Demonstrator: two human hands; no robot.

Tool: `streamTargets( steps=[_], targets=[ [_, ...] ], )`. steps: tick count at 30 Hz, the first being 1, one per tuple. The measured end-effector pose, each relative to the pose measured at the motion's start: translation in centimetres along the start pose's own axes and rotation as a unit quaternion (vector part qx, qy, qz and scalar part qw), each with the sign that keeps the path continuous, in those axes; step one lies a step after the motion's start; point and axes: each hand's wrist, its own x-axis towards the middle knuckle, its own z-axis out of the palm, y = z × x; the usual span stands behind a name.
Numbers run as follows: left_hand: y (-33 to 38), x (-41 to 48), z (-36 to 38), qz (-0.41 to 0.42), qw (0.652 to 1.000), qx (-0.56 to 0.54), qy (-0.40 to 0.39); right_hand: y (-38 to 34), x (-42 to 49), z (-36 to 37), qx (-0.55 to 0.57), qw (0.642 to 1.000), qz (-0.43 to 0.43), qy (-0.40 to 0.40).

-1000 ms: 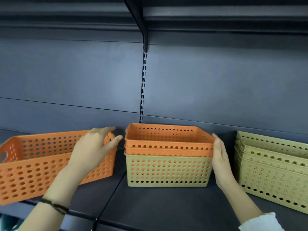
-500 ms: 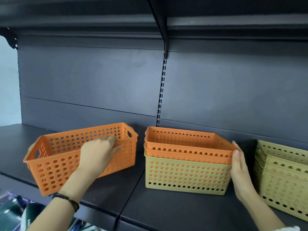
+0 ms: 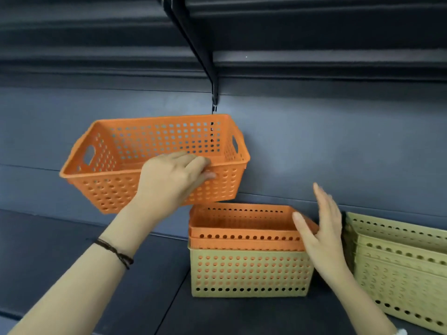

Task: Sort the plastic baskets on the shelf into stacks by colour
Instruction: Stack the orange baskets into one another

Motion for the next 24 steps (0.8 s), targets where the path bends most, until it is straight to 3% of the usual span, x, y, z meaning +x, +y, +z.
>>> streamTargets(
  steps=[2,6,12,15,18,20,22,24],
  targets=[
    [1.9,1.2,1.5,0.04,0.998,-0.039,-0.006,-2.2,1.0,0.5,0.053,0.996,-0.056,-0.038],
    [5.4,1.9,3.6,0.048,0.993,-0.106,-0.036,-3.7,2.1,1.6,0.136,0.982,-0.073,-0.114],
    [5.9,1.3,4.1,0.025,0.992,-0.108,-0.065,-1.8,2.3,1.5,0.157,0.987,-0.028,-0.031],
    [4.1,-0.6,2.6,-0.115,0.992,-0.051,-0.032,-0.8,2.3,0.8,0.185,0.983,0.013,-0.004],
    [3.1,-3.3,1.4,-0.378,0.923,-0.061,-0.034,0.2,2.5,-0.1,0.203,0.979,0.023,0.018],
    [3.6,-4.1,1.6,-0.494,0.834,-0.226,-0.101,0.5,3.0,-0.6,0.201,0.979,0.017,0.029],
    [4.5,-4.2,2.2,-0.547,0.738,-0.376,-0.121,0.8,3.7,-1.3,0.185,0.982,0.009,0.03],
    [5.6,-4.1,2.9,-0.532,0.736,-0.398,-0.132,1.1,4.3,-2.1,0.182,0.983,0.006,0.025]
  ],
)
